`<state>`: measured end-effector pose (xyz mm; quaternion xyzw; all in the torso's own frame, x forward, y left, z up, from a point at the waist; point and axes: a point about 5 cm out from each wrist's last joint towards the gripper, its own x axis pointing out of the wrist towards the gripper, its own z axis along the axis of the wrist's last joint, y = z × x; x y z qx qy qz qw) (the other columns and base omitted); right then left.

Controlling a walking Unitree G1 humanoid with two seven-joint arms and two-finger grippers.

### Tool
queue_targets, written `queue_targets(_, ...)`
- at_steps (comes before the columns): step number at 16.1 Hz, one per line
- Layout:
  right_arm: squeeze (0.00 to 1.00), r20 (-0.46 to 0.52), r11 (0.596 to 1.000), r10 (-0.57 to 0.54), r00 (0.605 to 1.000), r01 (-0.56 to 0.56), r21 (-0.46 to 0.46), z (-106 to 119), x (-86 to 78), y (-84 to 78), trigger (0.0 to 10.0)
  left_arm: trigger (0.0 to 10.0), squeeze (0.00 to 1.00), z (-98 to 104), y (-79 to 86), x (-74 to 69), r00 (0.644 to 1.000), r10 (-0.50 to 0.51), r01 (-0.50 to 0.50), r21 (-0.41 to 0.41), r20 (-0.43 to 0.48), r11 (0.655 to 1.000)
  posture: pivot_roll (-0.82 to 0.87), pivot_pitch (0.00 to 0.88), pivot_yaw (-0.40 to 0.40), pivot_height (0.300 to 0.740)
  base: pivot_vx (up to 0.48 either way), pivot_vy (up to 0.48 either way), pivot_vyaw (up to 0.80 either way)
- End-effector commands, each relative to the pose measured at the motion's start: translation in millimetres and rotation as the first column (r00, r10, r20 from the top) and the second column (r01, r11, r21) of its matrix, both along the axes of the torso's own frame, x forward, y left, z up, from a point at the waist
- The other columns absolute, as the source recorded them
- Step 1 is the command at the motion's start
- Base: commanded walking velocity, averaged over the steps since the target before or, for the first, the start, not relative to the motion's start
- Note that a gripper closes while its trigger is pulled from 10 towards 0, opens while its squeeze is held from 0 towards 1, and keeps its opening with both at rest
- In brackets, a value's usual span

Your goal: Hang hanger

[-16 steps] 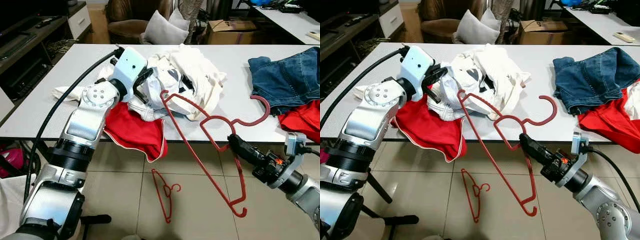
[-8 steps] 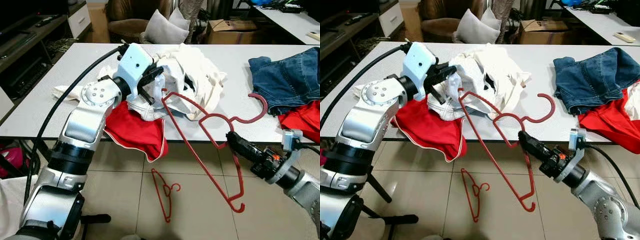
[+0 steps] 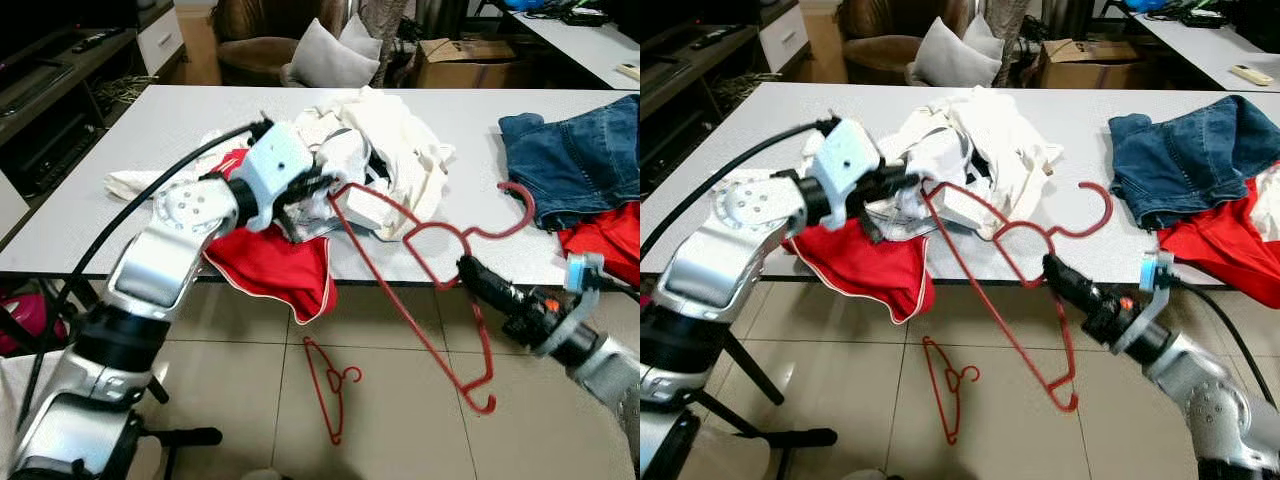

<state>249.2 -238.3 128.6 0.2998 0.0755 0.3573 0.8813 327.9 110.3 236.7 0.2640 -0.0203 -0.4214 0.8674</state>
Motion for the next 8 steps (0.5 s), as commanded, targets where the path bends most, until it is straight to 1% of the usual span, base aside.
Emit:
queue_targets(1,0.00,0.015,0.999,-0.041,0.999,0.041,-0.013,3,6.0,-3.5,10.0,0.0,0.00,-1,-1.4,-3.4,1.000,-0.017,0.017,0.017,-0.009,1.000,-0.07,0.000,0.019,0.740,0.000,0.000,0.00)
queue_targets(3,0.00,0.011,0.998,-0.059,0.998,0.059,-0.021,1,9.2,-3.0,10.0,0.0,0.00,-1,-2.1,-5.0,0.999,-0.024,0.024,0.004,-0.024,1.000,-0.07,0.000,0.017,0.740,0.000,0.000,0.00)
queue_targets(4,0.00,0.003,0.997,-0.076,0.997,0.076,-0.019,-1,13.4,-0.3,10.0,0.0,0.00,0,-3.5,-7.0,0.999,-0.034,0.034,-0.011,-0.037,0.999,-0.06,0.000,0.018,0.740,0.000,0.000,0.00)
queue_targets(5,0.00,-0.004,0.997,-0.081,0.997,0.081,-0.015,-3,17.3,5.6,10.0,0.0,0.00,1,-5.3,-9.1,0.997,-0.047,0.045,-0.029,-0.053,0.999,-0.06,0.000,0.020,0.740,0.000,0.000,0.00)
queue_targets(6,0.00,-0.004,0.997,-0.080,0.997,0.080,-0.014,-4,18.6,8.4,10.0,0.0,0.00,2,-6.3,-10.0,0.997,-0.055,0.053,-0.037,-0.059,0.998,-0.06,0.000,0.020,0.740,0.000,0.000,0.00)
queue_targets(7,0.00,-0.012,0.997,-0.083,0.996,0.083,-0.006,-7,23.4,16.5,10.0,0.0,0.00,6,-11.3,-12.9,0.994,-0.075,0.068,-0.087,-0.077,0.994,-0.06,0.000,0.023,0.740,0.000,0.000,0.00)
queue_targets(8,0.00,-0.024,0.996,-0.089,0.996,0.089,0.000,-9,26.3,20.9,10.0,0.0,0.00,8,-13.8,-14.2,0.993,-0.084,0.074,-0.116,-0.084,0.990,-0.06,0.000,0.026,0.740,0.000,0.000,0.00)
